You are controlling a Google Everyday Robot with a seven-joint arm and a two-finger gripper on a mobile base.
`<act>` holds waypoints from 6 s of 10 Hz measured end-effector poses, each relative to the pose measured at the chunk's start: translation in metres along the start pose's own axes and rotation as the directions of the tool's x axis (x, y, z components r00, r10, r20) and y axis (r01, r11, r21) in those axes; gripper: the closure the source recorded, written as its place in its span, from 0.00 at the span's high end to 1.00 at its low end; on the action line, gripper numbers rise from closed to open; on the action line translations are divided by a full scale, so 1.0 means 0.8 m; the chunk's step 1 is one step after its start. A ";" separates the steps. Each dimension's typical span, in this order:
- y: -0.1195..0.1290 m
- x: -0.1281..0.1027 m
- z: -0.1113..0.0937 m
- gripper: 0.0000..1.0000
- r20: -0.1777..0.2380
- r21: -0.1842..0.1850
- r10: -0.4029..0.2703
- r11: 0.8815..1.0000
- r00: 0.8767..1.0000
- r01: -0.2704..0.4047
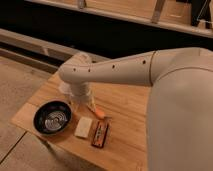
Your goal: Place the pepper in the ceramic bowl
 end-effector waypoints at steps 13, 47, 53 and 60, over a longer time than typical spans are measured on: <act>0.000 0.000 0.000 0.65 0.000 0.000 0.000 1.000 1.000 0.000; -0.078 -0.083 0.013 0.65 -0.031 0.220 -0.295 0.930 0.955 0.295; -0.096 -0.068 0.012 0.65 -0.054 0.113 -0.349 0.929 0.935 0.353; -0.091 -0.053 0.073 0.65 -0.140 -0.084 -0.259 0.965 0.956 0.249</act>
